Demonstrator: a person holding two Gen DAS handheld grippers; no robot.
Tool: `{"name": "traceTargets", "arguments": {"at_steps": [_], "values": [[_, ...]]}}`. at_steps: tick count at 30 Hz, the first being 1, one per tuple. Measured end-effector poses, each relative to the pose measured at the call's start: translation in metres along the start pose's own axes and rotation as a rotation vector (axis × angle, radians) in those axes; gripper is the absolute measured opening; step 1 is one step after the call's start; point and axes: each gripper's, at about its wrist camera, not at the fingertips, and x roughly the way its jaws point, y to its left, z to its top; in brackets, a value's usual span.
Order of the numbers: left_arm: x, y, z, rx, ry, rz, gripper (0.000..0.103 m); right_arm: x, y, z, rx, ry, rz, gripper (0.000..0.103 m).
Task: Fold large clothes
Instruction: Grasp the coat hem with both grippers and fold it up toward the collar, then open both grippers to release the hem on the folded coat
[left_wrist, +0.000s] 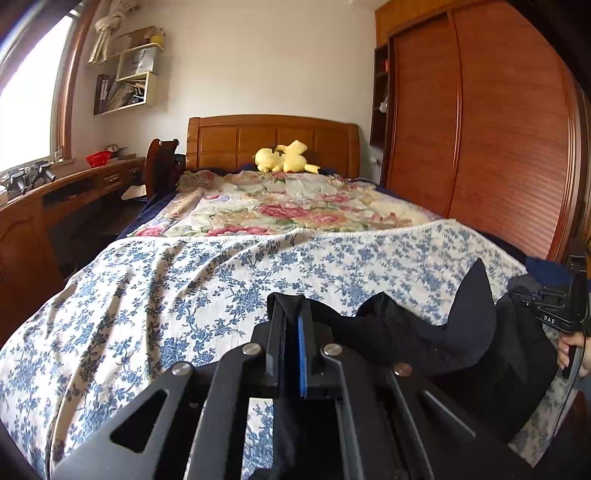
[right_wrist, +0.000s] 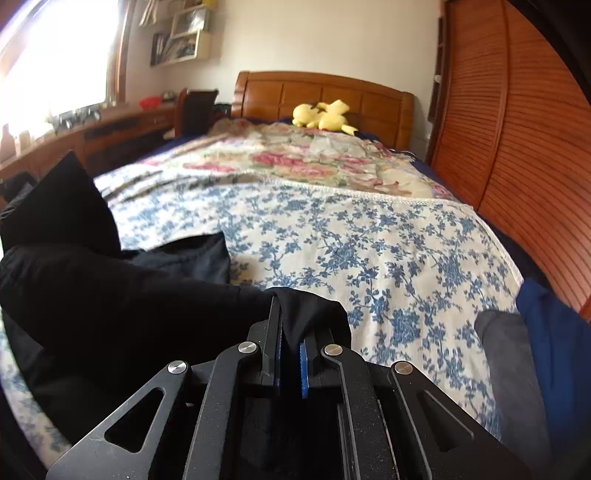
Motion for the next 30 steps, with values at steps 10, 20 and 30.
{"name": "traceTargets", "arguments": {"at_steps": [10,20,30], "values": [[0.006,-0.005,-0.017,0.020,0.019,-0.067,0.008,0.003,0.016,-0.009,-0.039,0.060,-0.062,0.062],[-0.007,-0.011,-0.020,0.061,0.028,-0.078,0.019,-0.017,0.058,0.008,-0.031,0.028,0.046,0.064],[-0.006,-0.013,-0.031,0.082,0.084,-0.125,0.026,0.040,0.106,0.016,-0.090,0.205,0.182,0.065]]}}
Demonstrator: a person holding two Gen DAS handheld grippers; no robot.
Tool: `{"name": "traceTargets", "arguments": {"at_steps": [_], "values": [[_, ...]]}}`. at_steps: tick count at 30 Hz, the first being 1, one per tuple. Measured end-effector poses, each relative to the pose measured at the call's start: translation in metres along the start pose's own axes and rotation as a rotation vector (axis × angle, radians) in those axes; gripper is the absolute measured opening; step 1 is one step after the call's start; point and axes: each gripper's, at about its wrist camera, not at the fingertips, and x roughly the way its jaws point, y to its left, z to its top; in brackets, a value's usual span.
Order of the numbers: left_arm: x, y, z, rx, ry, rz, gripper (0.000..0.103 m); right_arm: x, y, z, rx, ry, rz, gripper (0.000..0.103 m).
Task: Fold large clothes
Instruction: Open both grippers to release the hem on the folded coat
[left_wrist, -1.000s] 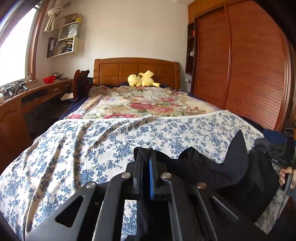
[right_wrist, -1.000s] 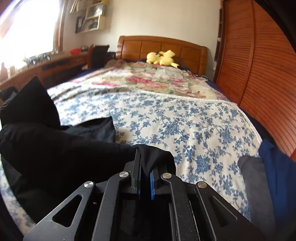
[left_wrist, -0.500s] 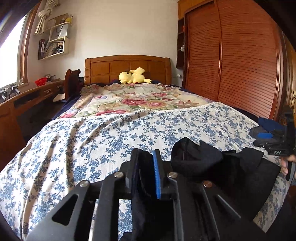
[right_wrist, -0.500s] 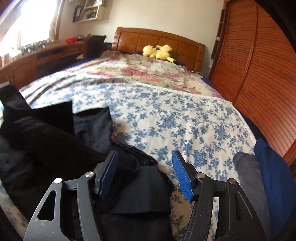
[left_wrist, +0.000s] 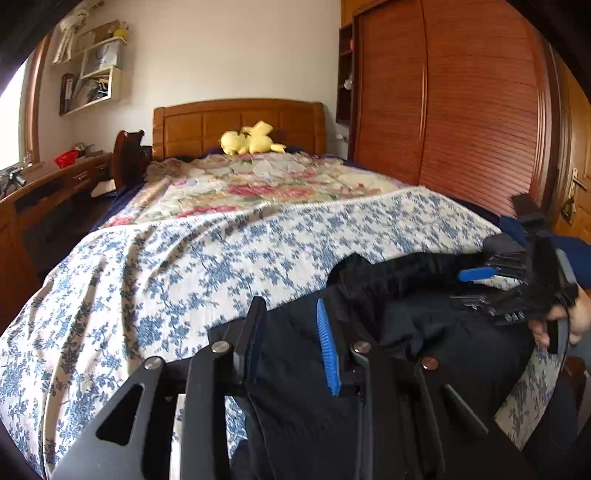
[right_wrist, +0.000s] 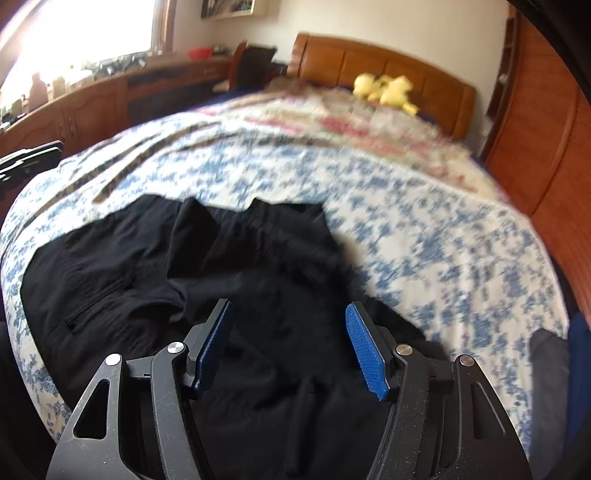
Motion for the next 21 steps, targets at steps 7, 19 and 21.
{"name": "traceTargets", "arguments": {"at_steps": [7,19,21], "values": [[0.014,-0.012,-0.013,0.028,0.054,-0.037,0.026,0.034,-0.025,0.012,0.017,0.067,-0.062,0.065],[0.033,-0.021,-0.020,0.026,0.098,-0.096,0.026,0.067,-0.141,0.025,0.218,0.171,-0.157,0.065],[0.035,-0.023,-0.019,0.033,0.099,-0.098,0.026,0.071,-0.157,0.024,0.251,0.184,-0.189,0.065]]}}
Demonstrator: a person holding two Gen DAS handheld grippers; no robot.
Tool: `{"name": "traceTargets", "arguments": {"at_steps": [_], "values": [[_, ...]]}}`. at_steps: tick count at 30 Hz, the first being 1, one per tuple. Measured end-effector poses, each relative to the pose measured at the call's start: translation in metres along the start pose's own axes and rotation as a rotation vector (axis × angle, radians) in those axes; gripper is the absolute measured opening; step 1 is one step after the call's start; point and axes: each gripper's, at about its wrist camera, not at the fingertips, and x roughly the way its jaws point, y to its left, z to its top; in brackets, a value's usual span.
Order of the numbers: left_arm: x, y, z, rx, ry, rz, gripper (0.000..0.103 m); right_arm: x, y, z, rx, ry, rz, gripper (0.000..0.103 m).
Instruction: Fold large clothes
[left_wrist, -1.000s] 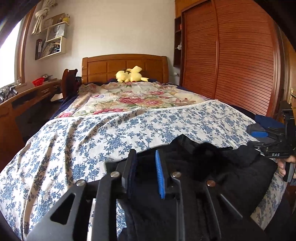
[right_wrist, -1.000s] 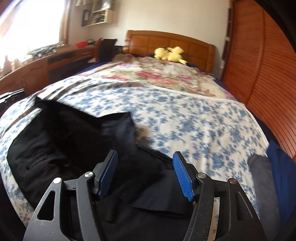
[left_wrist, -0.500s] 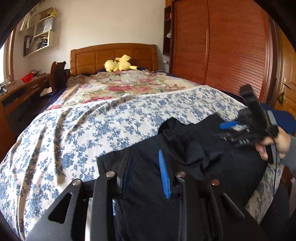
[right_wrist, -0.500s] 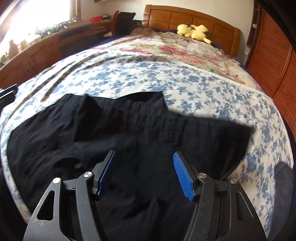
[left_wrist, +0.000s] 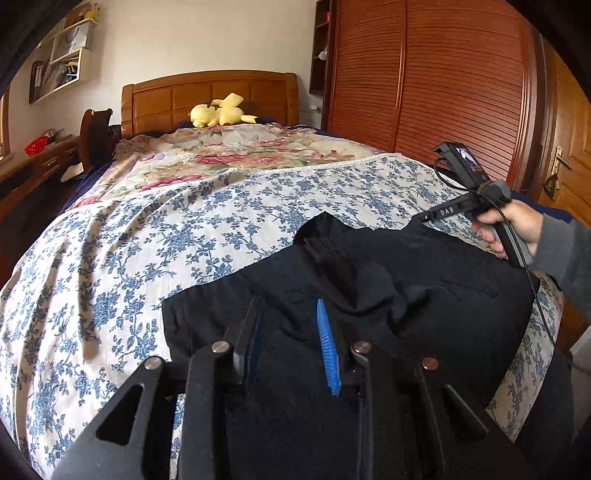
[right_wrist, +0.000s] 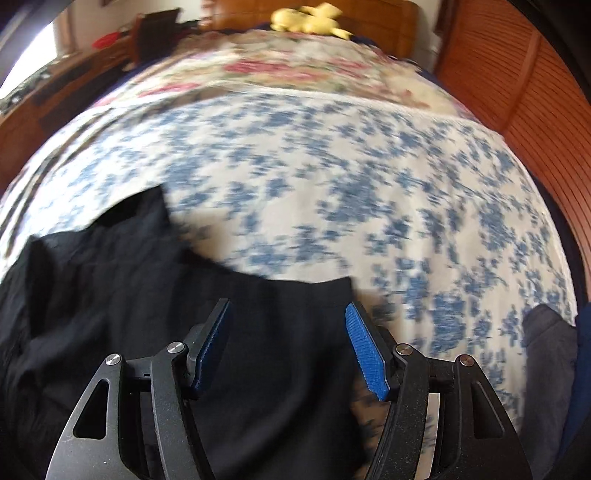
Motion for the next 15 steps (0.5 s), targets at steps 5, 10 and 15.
{"name": "traceTargets", "arguments": {"at_steps": [5,10,15], "values": [[0.006,-0.001,0.002,0.004,0.009,-0.007,0.026,0.016,-0.018,0.003,0.022,0.037,-0.003,0.065],[0.010,-0.002,0.001,0.007,0.017,-0.005,0.026,0.040,-0.026,0.000,0.086,0.092,0.048,0.065],[0.012,-0.003,0.002,0.009,0.023,-0.009,0.026,0.059,-0.032,-0.004,0.147,0.129,0.072,0.065]]}}
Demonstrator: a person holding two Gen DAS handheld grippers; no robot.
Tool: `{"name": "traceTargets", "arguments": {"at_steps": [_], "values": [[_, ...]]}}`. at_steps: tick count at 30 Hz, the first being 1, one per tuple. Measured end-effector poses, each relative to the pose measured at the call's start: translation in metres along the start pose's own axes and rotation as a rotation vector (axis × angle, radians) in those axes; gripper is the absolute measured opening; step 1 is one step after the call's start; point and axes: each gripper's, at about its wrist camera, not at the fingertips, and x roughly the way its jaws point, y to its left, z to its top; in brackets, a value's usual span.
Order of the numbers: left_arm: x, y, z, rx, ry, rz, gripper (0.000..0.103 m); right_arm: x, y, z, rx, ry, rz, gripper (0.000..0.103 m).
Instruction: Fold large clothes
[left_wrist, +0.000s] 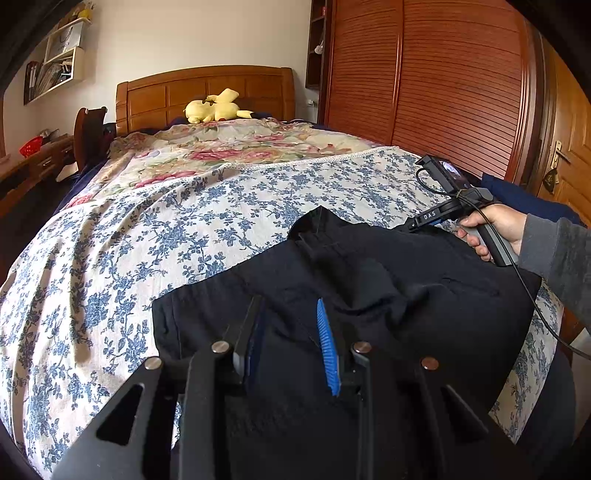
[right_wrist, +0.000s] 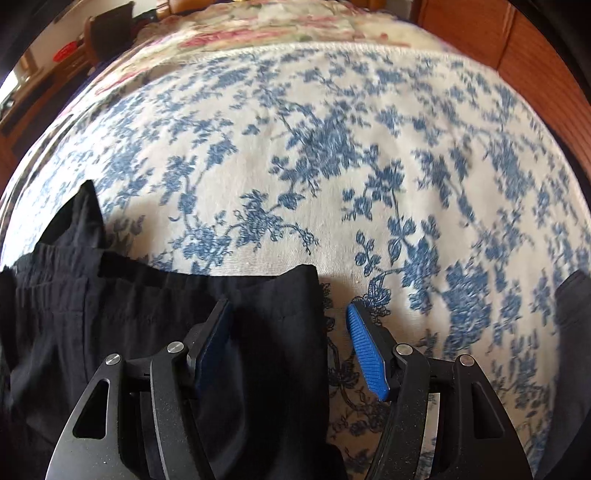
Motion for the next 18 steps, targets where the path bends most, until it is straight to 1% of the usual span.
{"name": "traceTargets", "arguments": {"at_steps": [2,4,6,7,8,12,14,18], "values": [[0.001,0.000,0.000,0.000,0.002,-0.002,0.026,0.000,-0.002,0.000,0.013,-0.001,0.019,0.065],[0.002,0.000,0.000,-0.001,0.004,-0.001,0.026,-0.003,0.004,-0.001,-0.022,-0.005,0.066,0.044],[0.002,0.000,0.000,-0.002,0.001,0.003,0.026,-0.013,0.012,-0.003,-0.047,-0.023,0.046,0.010],[0.002,0.000,0.000,-0.001,-0.001,0.003,0.026,-0.018,0.016,-0.004,-0.055,-0.038,0.055,0.008],[0.001,0.000,0.000,0.001,-0.003,0.003,0.026,-0.030,0.027,-0.006,-0.087,-0.078,0.078,0.007],[-0.001,-0.002,0.001,0.000,-0.009,0.006,0.026,-0.068,0.066,-0.010,-0.225,-0.212,0.084,0.005],[-0.001,-0.002,0.001,0.002,-0.008,0.007,0.026,-0.089,0.082,-0.007,-0.282,-0.293,0.074,0.005],[-0.002,-0.002,0.000,0.006,-0.007,0.008,0.026,-0.120,0.092,0.005,-0.309,-0.420,0.040,0.004]]}}
